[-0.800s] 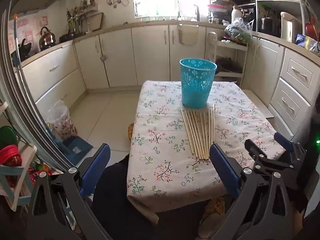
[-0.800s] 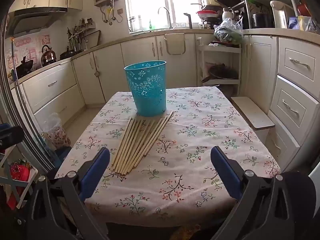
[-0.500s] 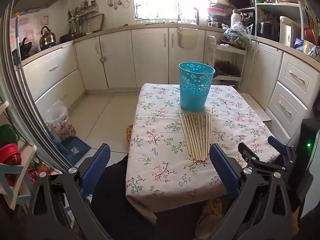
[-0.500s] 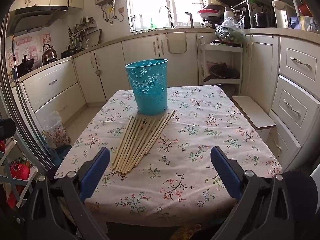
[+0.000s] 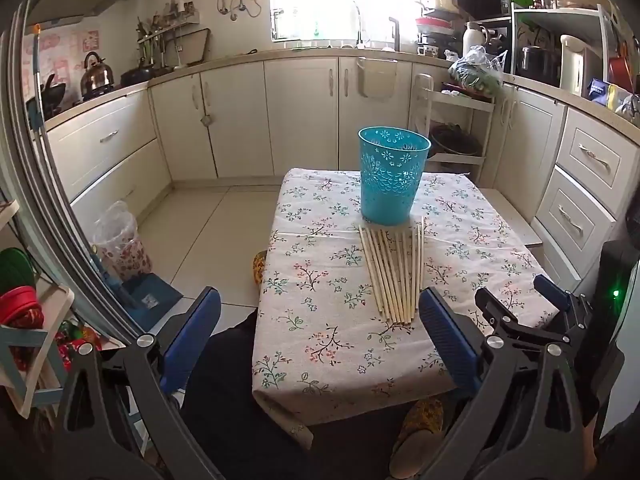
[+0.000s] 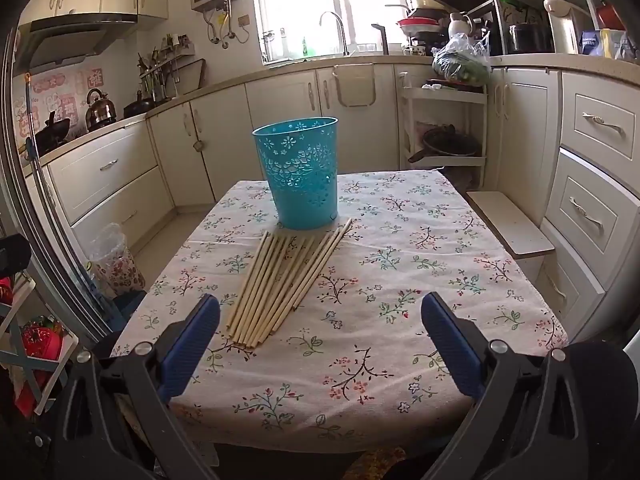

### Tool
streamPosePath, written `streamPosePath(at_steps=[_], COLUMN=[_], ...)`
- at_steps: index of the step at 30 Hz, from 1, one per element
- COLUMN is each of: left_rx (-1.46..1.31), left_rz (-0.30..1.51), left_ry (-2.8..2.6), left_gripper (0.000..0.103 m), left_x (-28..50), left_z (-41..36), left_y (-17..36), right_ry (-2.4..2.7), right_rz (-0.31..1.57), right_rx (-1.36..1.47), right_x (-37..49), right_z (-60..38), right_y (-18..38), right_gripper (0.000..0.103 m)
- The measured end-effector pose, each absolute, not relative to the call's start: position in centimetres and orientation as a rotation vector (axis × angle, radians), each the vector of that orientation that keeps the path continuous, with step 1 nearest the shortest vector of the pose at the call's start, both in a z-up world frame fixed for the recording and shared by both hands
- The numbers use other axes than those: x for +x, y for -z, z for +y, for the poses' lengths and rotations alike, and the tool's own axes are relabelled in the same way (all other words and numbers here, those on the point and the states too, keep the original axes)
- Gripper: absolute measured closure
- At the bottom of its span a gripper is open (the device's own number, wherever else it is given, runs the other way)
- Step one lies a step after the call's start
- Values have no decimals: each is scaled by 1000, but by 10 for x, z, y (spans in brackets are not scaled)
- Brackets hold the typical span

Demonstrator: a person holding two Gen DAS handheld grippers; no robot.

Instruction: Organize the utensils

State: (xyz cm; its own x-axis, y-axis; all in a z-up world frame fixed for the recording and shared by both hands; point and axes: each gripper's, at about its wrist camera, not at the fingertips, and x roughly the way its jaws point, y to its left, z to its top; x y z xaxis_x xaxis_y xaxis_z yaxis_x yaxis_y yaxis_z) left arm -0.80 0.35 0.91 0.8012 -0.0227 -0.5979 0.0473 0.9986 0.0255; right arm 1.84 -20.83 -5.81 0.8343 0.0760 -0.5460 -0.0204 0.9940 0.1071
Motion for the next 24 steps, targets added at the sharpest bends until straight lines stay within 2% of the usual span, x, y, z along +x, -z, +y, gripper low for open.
streamPosePath(at_steps=[24], left_rx=[29], left_rz=[641], left_ry=[32], left_gripper=[8], left_x=[-7], left_z=[6], left_y=[-9], right_ry=[-59], right_rz=[562], right_rx=[108], right_x=[17], right_z=[-212], right_y=[53], right_gripper=[6])
